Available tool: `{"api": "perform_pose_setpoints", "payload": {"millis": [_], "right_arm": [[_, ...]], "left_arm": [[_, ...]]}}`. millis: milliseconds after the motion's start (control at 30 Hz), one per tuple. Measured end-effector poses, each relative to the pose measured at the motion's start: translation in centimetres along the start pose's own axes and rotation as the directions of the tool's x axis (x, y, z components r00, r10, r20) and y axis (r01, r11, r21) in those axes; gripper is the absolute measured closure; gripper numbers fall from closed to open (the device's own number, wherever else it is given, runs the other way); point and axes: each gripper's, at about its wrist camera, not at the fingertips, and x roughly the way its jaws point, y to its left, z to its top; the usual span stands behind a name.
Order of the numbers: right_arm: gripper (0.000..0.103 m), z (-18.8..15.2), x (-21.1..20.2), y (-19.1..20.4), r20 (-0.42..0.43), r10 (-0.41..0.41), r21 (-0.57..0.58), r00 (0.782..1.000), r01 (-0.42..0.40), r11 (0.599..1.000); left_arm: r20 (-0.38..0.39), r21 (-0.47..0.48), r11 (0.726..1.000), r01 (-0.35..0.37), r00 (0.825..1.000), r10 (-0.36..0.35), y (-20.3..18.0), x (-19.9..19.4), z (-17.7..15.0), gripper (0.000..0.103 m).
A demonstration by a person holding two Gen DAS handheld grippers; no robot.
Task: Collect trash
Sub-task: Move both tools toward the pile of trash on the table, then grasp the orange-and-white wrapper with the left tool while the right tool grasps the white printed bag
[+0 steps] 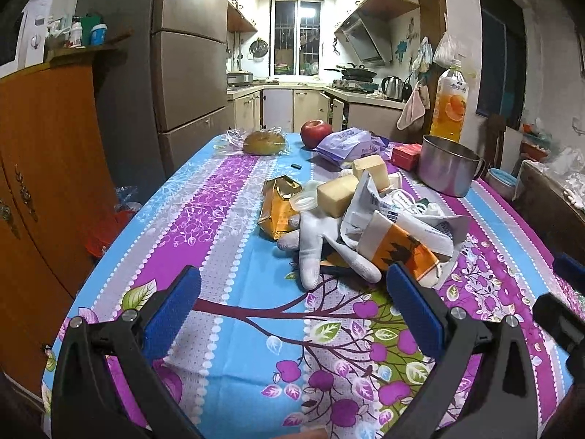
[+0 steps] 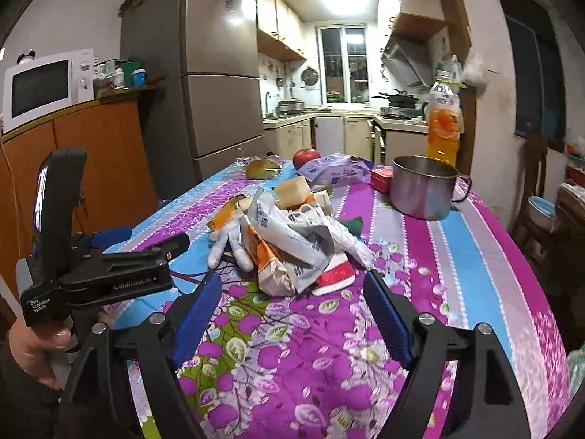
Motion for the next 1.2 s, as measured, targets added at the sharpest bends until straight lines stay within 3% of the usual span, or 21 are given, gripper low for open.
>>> {"api": "perform_pose_setpoints", "payload": {"millis": [400, 533, 633, 767, 900, 967, 1000, 1067, 1133, 1200], "right_arm": [[0.019, -0.3, -1.7, -1.1, 0.008, -0.04, 0.067, 0.999, 0.039, 0.997], [0.019, -0.3, -1.8, -1.7, 0.006, -0.041, 0.07, 0.999, 0.041, 0.997], [0.019, -0.4, -1.9, -2.4, 0.005, -0.046, 0.079, 0.999, 0.045, 0.996], [0.019, -0.6, -1.8, -3.8, 0.002, -0.055, 0.098, 0.998, 0.054, 0.994], [0.019, -0.8, -1.5, -5.0, -0.001, -0.064, 0.113, 0.998, 0.064, 0.992], [0.019, -0.8, -1.5, -5.6, -0.002, -0.066, 0.118, 0.998, 0.065, 0.991], [0.019, -0.9, -1.4, -5.8, -0.002, -0.064, 0.119, 0.998, 0.064, 0.991], [0.019, -1.0, -1.2, -6.1, -0.009, -0.056, 0.115, 0.998, 0.057, 0.992], [0.019, -1.2, -0.9, -6.1, -0.019, -0.044, 0.102, 0.999, 0.046, 0.994], [0.02, -1.1, -0.6, -6.0, -0.024, -0.023, 0.081, 0.999, 0.025, 0.996]], "left_arm": [[-0.007, 0.003, 1.0, 0.028, 1.0, -0.028, -0.9, -0.7, -0.3, 0.005], [-0.056, -0.022, 0.997, 0.068, 0.996, -0.07, -1.4, 0.2, 0.0, 0.005], [-0.122, -0.083, 0.989, 0.126, 0.983, -0.135, -2.1, 2.2, 0.7, 0.005], [-0.222, -0.167, 0.97, 0.178, 0.952, -0.213, -4.1, 6.2, 1.6, 0.005], [-0.29, -0.165, 0.974, 0.154, 0.937, -0.197, -6.1, 9.2, 1.6, 0.005], [-0.32, -0.173, 0.975, 0.143, 0.928, -0.193, -6.0, 10.1, 1.0, 0.014], [-0.314, -0.211, 0.96, 0.184, 0.917, -0.244, -5.5, 10.2, 0.6, 0.022], [-0.275, -0.267, 0.93, 0.252, 0.905, -0.325, -4.3, 9.3, 0.2, 0.043], [-0.26, -0.244, 0.932, 0.268, 0.908, -0.329, -3.8, 8.0, 0.2, 0.074], [-0.267, -0.2, 0.946, 0.253, 0.915, -0.301, -2.9, 7.0, -0.1, 0.078]]}}
